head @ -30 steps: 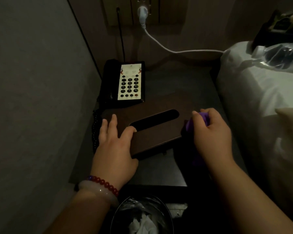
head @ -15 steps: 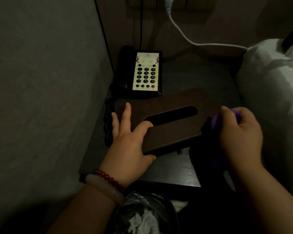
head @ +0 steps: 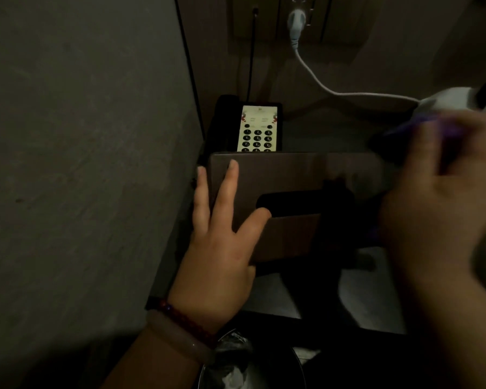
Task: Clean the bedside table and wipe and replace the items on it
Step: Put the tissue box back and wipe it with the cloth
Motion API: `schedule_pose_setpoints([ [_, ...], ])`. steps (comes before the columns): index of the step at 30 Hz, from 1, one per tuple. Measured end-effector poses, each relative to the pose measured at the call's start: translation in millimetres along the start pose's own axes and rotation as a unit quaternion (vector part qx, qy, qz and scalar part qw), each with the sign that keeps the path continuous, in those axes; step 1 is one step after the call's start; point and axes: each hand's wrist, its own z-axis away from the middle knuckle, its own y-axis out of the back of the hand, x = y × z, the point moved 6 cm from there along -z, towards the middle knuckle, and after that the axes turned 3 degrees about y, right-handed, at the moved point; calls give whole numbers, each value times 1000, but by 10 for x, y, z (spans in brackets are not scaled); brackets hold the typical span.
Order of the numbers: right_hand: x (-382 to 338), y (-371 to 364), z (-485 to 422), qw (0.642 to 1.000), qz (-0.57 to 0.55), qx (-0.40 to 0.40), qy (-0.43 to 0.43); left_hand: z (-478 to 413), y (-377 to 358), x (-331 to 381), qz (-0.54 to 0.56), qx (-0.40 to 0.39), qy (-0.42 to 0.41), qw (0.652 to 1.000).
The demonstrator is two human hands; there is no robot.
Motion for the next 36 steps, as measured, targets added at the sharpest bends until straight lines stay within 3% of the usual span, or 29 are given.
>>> schedule_pose_setpoints([
  [2,-142,-293,189,992,27,-116,34,15,-4,75,5,10,-23,1000],
  [4,-362,-634,477,955,50,-267,121,22,-9,98,13,15,-31,999],
  [6,-310,-705,541,922,88,-316,205,14,-1,69,21,19,-17,999],
  [10,47,-533,253,968,78,-231,54,-26,15,70,13,26,-17,999],
  [11,-44,-580,313,964,75,-246,72,-32,3,83,13,24,-20,999],
  [14,-332,-796,659,900,73,-343,259,-17,-49,69,21,13,-19,1000],
  [15,-335,-806,658,892,78,-344,281,-7,-53,56,22,11,-16,1000],
  [16,-274,-763,564,908,82,-322,255,2,-42,47,26,14,-12,999],
  [18,11,-572,263,958,98,-244,112,5,-5,51,31,25,-9,999],
  [20,161,-445,160,973,119,-198,21,5,6,79,33,37,-11,999],
  [22,-66,-544,305,958,126,-238,102,12,-16,80,44,45,-9,998],
  [24,-309,-730,594,908,108,-319,248,19,-53,54,44,42,-8,998],
  [25,-331,-779,666,889,109,-345,281,22,-68,35,40,36,-5,999],
  [26,-285,-780,628,891,113,-341,278,22,-72,12,37,33,-1,999],
  [27,-172,-735,525,912,120,-312,239,21,-63,-12,36,33,5,999],
  [29,170,-544,266,964,119,-228,68,18,-28,-34,37,38,17,998],
  [31,398,-437,203,970,130,-195,-66,9,-14,-27,37,43,17,998],
  [32,341,-450,234,967,147,-201,-50,3,-17,-23,38,46,16,998],
  [34,45,-596,386,953,142,-245,109,-5,-29,-25,42,53,16,998],
  [36,-116,-726,563,914,128,-306,235,-4,-31,-46,43,60,17,997],
])
